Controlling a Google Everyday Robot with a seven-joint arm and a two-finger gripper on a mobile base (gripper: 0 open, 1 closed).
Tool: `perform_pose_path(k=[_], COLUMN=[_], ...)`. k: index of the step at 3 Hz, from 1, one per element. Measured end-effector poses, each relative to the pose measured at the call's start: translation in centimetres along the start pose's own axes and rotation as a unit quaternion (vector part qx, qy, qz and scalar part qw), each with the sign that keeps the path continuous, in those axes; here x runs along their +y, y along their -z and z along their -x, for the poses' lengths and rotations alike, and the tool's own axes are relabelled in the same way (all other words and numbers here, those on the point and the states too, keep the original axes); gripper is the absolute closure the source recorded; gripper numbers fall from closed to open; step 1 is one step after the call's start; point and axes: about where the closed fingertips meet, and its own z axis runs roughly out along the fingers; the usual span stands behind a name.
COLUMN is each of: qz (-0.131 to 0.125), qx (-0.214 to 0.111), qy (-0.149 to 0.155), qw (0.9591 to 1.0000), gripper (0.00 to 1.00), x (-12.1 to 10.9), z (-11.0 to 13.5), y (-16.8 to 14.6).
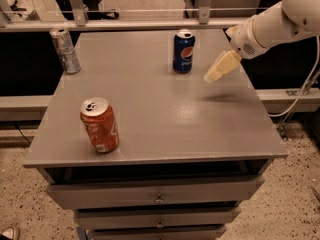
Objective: Knock pepsi can over
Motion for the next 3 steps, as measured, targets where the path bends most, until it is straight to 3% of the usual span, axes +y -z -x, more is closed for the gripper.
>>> perform_pose_path(k=[1, 3], qz=[0.027, 0.099], qx=[-0.069, -0.164], qy=[-0.037, -0.07], qw=[0.9966, 0.9789], gripper=[0.0, 0.0], x=[-0.1, 3.0], z=[2.1, 7.2], y=[-4.5, -7.8])
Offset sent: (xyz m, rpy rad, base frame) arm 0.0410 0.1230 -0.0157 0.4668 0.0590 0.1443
